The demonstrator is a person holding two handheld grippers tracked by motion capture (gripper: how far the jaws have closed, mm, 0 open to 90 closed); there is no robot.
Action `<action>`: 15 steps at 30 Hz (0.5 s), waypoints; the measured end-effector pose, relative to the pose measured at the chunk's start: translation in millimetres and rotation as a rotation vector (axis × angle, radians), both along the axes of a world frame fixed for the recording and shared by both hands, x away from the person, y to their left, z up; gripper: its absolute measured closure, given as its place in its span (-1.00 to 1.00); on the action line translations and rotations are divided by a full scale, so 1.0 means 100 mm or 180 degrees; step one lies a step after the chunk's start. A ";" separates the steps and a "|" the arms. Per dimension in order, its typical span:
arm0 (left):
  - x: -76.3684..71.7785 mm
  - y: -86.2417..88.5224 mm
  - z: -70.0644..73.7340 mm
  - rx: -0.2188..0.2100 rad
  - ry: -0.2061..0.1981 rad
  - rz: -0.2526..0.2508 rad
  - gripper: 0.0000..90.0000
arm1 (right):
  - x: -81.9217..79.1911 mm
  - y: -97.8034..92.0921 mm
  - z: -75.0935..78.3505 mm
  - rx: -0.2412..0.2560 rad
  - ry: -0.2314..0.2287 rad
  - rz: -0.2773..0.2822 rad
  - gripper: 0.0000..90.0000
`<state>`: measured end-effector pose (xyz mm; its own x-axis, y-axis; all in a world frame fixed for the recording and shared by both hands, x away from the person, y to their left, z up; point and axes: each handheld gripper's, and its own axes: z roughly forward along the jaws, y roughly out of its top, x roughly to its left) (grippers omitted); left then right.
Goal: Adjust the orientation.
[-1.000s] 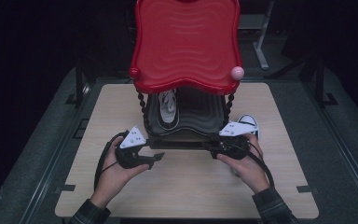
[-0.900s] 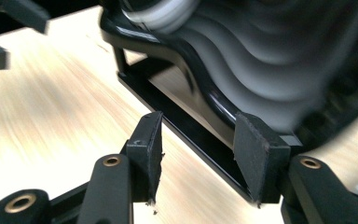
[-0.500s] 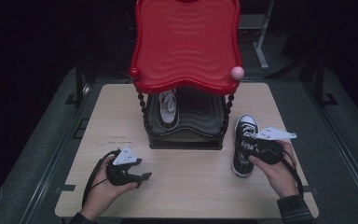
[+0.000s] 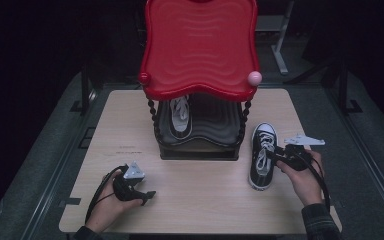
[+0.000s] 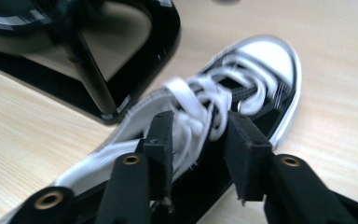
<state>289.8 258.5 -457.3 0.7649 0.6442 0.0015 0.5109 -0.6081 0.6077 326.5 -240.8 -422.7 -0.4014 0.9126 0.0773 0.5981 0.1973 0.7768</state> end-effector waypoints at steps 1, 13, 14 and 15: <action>0.00 0.01 -0.01 -0.0009 -0.0016 0.0008 -0.41 | 0.03 0.00 -0.06 0.0044 0.0049 -0.0040 0.59; -0.01 -0.01 -0.03 -0.0028 -0.0026 0.0107 -0.64 | 0.00 -0.07 -0.01 0.0300 -0.0008 -0.0318 0.90; -0.01 -0.01 -0.03 -0.0028 -0.0026 0.0107 -0.64 | 0.00 -0.07 -0.01 0.0300 -0.0008 -0.0318 0.90; -0.01 -0.01 -0.03 -0.0020 -0.0019 0.0113 -0.64 | -0.02 -0.07 0.01 0.0314 -0.0021 -0.0318 0.90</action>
<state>289.2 257.7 -460.5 0.7416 0.6708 0.0019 0.5283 -0.5858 0.6146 324.7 -248.2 -421.7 -0.3098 0.9361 0.1663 0.6056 0.0594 0.7935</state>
